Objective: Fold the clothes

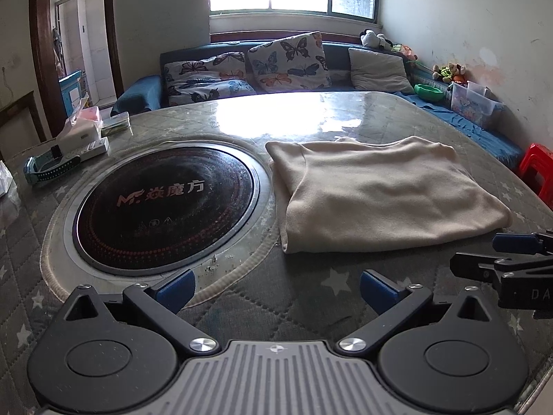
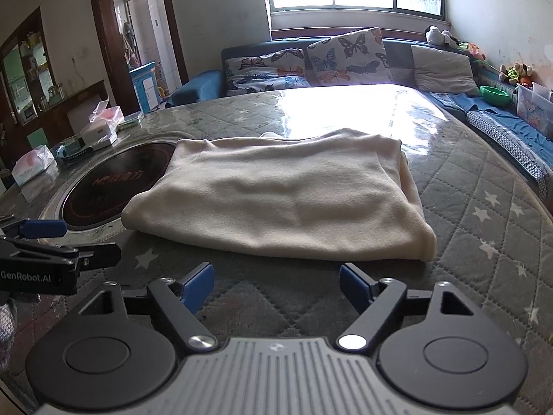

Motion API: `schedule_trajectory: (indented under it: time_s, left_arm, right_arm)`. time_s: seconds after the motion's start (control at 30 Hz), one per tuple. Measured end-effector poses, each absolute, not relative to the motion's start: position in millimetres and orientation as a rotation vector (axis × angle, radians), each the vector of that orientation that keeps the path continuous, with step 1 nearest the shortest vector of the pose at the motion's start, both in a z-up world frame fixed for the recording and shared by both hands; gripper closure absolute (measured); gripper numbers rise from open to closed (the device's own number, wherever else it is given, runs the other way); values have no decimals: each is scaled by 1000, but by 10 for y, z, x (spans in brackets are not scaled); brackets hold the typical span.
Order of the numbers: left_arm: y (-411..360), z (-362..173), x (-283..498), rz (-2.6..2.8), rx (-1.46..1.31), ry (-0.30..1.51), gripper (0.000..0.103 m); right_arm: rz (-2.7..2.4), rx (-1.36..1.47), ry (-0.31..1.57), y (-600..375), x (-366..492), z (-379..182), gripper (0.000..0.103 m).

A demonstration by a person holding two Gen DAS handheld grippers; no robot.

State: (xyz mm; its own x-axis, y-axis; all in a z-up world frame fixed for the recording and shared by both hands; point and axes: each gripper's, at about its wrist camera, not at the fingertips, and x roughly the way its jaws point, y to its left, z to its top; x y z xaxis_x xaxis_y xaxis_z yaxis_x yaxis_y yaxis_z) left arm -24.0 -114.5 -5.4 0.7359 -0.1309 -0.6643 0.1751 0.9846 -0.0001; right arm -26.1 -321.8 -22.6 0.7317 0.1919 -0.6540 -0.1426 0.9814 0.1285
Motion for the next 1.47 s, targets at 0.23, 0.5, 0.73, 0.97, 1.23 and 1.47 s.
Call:
schedule_trajectory:
  time_s: [0.23,0.5,0.73,0.97,1.23,1.47]
  left_arm:
    - [-1170,-58,-325,-170,61,728,0]
    - [-1205,-71,-433,-161,64,730,0]
    - [-1242,-65,-518,-162,67,729,0]
    - [-1303,-55,-596,-174,75,722,0]
    - [-1336,-51,-634,-176,78,718,0]
    - [-1365,-54,-653,-186,82,721,0]
  right_arm:
    - [179,75,720,-3216,-319,-224,20]
    - [177,82,710,-3213,-403,-200,18]
    - [176,90,708,-3216,-474,-206,18]
    - [174,98,700,-3234,-536,-190,17]
    - [170,110,692,-3268,-601,-173,17]
    - [171,113,693,-3270,-615,-179,17]
